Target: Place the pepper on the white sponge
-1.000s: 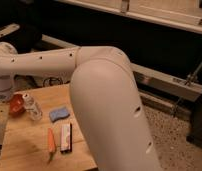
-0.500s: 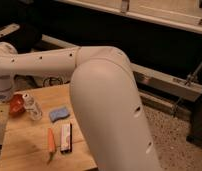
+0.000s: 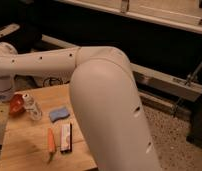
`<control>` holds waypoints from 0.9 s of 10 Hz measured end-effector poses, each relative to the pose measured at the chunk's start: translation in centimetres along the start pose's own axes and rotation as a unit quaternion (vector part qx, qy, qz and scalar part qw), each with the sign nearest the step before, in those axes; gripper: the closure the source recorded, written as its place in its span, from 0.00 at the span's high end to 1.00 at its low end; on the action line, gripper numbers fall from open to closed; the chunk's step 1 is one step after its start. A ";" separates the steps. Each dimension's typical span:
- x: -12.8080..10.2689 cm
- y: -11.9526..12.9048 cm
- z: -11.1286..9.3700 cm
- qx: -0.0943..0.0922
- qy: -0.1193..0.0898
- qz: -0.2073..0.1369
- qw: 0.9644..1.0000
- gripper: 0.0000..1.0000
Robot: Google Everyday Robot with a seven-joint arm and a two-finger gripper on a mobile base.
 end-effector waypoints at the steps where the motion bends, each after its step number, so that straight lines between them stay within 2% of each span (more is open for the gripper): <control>1: 0.0 0.1 0.0 -0.001 -0.001 0.006 1.000 0.80; 4: 0.2 1.1 0.4 -0.011 0.005 0.055 0.998 0.80; 9: 0.7 5.2 1.2 -0.010 0.030 0.129 0.991 0.80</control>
